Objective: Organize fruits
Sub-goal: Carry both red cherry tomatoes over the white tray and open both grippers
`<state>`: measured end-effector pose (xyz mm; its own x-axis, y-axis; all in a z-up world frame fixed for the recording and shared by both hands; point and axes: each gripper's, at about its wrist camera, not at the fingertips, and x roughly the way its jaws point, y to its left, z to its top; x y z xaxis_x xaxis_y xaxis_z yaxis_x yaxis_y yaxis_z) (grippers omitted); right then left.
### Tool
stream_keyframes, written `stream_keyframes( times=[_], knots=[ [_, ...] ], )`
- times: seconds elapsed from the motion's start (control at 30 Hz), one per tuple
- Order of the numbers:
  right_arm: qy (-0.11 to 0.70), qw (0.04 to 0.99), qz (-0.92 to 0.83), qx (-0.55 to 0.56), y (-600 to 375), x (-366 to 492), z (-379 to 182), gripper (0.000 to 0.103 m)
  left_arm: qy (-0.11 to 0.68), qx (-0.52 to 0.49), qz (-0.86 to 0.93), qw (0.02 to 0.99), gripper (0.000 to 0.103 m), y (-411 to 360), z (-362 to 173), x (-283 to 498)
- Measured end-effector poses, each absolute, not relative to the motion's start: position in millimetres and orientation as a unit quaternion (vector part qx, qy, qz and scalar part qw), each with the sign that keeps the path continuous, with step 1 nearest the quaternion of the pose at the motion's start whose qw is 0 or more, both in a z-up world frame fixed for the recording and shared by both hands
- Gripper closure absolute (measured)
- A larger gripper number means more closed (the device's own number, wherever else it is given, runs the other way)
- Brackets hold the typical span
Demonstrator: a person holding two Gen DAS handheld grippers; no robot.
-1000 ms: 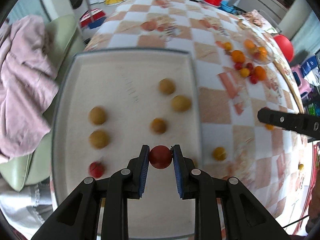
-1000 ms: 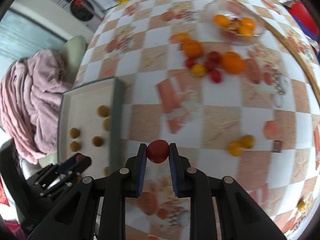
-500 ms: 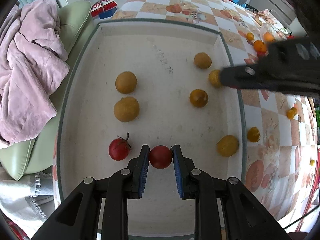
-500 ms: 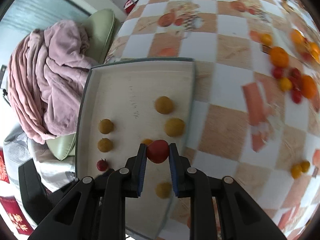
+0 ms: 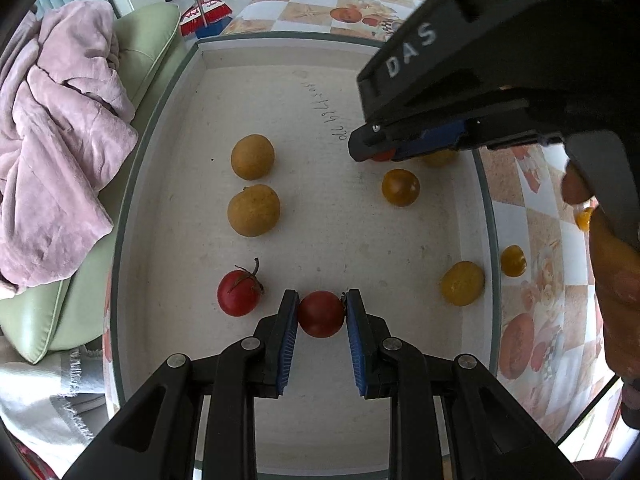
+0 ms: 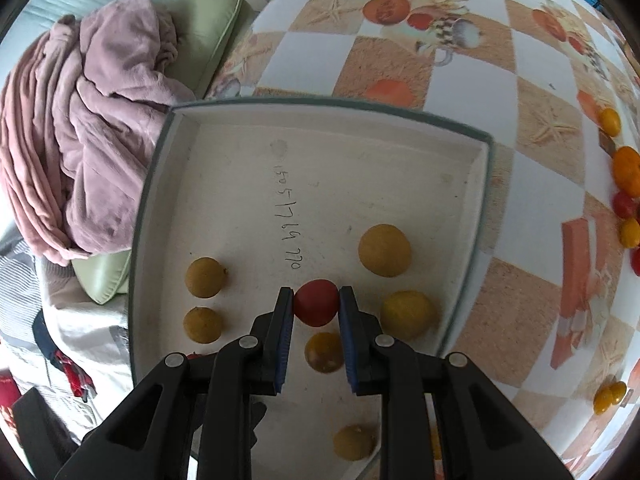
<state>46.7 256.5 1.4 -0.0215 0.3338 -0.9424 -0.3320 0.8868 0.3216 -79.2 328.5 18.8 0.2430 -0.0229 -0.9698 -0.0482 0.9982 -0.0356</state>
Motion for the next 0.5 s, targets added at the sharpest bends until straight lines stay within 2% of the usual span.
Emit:
stream_keyframes(
  times=[0.07,0.17,0.2,0.23,0.27,0.5],
  knots=[
    [0.675,0.697,0.24,-0.002,258,48,2,0.077,0.615,-0.027,0.006,0.788,0.077,328,19,-80],
    [0.679,0.691,0.249,0.008,259,50,1,0.068,0.618,-0.02,0.002,0.786,0.076,326,19,-79],
    [0.679,0.691,0.249,0.009,259,51,2,0.058,0.619,-0.021,-0.003,0.785,0.066,325,19,-79],
    [0.677,0.692,0.249,0.012,258,52,4,0.049,0.618,-0.022,-0.006,0.786,0.043,324,20,-79],
    [0.676,0.693,0.251,0.017,257,52,5,0.047,0.614,-0.018,-0.001,0.789,0.037,324,22,-79],
    [0.658,0.704,0.258,0.062,240,54,26,0.027,0.614,0.006,0.001,0.789,0.035,322,27,-76]
  ],
)
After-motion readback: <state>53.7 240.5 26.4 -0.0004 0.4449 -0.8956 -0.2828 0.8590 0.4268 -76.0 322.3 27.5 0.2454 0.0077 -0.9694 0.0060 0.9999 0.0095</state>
